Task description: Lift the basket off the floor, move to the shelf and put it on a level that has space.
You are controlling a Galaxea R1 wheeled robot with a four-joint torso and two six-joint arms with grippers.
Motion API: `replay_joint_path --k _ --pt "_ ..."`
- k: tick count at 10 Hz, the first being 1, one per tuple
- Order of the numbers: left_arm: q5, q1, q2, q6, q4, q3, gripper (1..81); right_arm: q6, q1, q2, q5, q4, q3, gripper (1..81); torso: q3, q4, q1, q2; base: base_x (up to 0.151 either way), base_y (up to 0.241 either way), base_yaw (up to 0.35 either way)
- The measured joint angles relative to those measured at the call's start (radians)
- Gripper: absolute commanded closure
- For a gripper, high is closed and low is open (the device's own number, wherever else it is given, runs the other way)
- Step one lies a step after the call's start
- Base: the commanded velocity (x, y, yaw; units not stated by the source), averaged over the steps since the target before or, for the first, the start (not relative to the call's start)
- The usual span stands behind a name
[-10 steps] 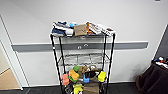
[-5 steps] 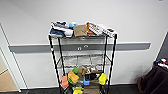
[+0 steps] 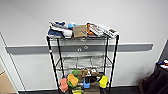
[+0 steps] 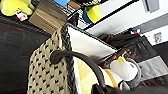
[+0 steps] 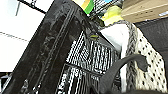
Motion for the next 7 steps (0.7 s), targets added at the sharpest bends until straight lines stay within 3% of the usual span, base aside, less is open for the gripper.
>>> replay_joint_path --k 7 --pt "-0.014 -0.007 -0.034 0.0 0.0 0.067 81.1 0.014 0.014 -0.041 0.001 0.0 0.071 81.1 0.0 0.0 0.0 0.0 0.115 0.0 0.0"
